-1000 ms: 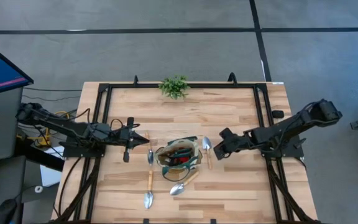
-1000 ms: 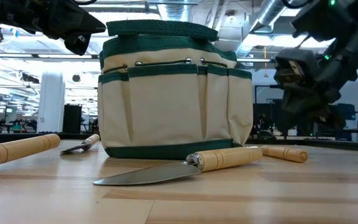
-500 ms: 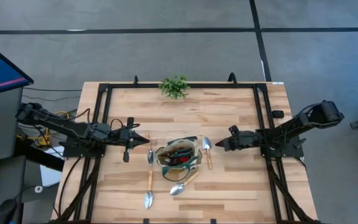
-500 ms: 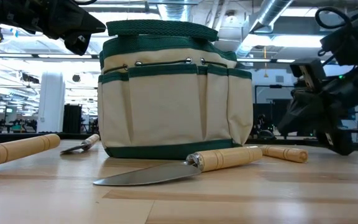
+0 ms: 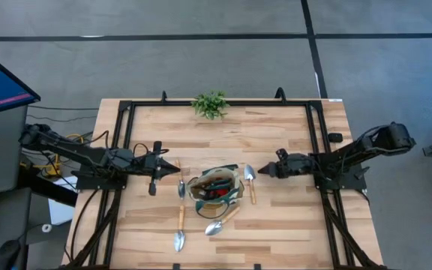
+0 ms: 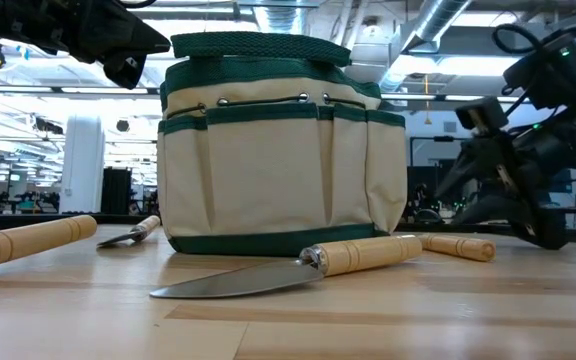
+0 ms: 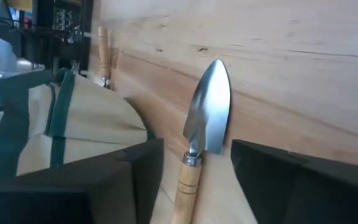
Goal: Pick & Place Garden tools in Gardening bag
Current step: Put the top right trowel into the gardening bag
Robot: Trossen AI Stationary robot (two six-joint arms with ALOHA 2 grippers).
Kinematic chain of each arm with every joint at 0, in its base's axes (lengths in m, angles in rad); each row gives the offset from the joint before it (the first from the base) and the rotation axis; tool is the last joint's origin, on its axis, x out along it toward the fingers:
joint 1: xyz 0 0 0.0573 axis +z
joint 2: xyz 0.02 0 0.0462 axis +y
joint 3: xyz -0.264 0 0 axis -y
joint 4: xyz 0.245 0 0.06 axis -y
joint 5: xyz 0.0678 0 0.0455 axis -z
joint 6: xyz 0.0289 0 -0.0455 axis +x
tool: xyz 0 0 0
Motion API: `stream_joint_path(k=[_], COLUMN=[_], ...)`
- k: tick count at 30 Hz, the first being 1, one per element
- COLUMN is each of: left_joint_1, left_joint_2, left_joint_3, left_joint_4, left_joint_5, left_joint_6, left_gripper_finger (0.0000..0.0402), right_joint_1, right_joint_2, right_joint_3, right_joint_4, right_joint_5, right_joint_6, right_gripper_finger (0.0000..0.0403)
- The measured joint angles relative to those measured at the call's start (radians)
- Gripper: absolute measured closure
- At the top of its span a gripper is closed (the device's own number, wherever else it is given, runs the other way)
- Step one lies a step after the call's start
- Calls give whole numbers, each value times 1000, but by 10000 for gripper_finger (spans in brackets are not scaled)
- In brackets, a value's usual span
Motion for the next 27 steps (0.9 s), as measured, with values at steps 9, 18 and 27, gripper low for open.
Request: stream_joint_path(k=[9, 18, 27], left_joint_1=[0, 0, 0], left_joint_2=[0, 0, 0], left_joint_3=[0, 0, 0], left_joint_4=[0, 0, -1], left_joint_5=[1, 4, 4], left_joint_6=[0, -26, -26], left_gripper_finger=[399, 399, 399], right_joint_1=[1, 38, 75], right_joint_2=[1, 8, 116], right_joint_3=[16, 113, 219], right_joint_4=[-53, -273, -307], right_joint_5=[1, 0, -4], right_joint_6=[15, -7, -3], right_gripper_finger=[224, 249, 249])
